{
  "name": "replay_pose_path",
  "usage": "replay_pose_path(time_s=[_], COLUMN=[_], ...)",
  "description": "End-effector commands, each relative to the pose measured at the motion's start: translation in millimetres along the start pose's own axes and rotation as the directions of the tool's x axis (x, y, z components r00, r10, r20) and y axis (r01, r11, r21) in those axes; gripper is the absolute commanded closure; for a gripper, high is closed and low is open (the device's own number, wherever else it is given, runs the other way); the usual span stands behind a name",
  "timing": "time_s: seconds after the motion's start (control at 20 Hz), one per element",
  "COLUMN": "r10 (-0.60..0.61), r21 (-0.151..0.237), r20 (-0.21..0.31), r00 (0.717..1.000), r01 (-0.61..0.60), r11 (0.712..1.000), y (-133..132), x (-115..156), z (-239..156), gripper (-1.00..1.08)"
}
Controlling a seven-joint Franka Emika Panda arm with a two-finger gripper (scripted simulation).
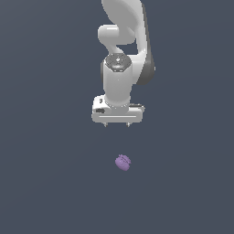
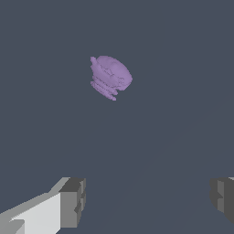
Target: Pick up the object and move it to a goal position.
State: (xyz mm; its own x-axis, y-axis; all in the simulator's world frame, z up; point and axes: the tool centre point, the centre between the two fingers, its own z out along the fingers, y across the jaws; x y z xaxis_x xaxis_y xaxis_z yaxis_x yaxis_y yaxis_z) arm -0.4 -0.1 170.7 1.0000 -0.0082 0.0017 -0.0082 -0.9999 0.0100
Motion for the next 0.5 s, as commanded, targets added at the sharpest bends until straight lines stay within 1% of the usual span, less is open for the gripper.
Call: replay_pose_path(time_s=[0.0,0.15,0.35,0.45], r10=[0.000,0.000,-0.003,-0.004], r21=[0.000,0.006,0.026,0.030], r20=[0.000,-0.004,-0.017,-0.019], r00=[1.000,1.000,1.000,1.000], r01=[0.000,0.000,0.003,0.005], r11=[1.000,1.000,1.000,1.000], y=[0,-7,-29,-33], x=[0,1,4,5], z=[0,-1,-5,-5], gripper=[-0.92,-0.92,-0.92,-0.92])
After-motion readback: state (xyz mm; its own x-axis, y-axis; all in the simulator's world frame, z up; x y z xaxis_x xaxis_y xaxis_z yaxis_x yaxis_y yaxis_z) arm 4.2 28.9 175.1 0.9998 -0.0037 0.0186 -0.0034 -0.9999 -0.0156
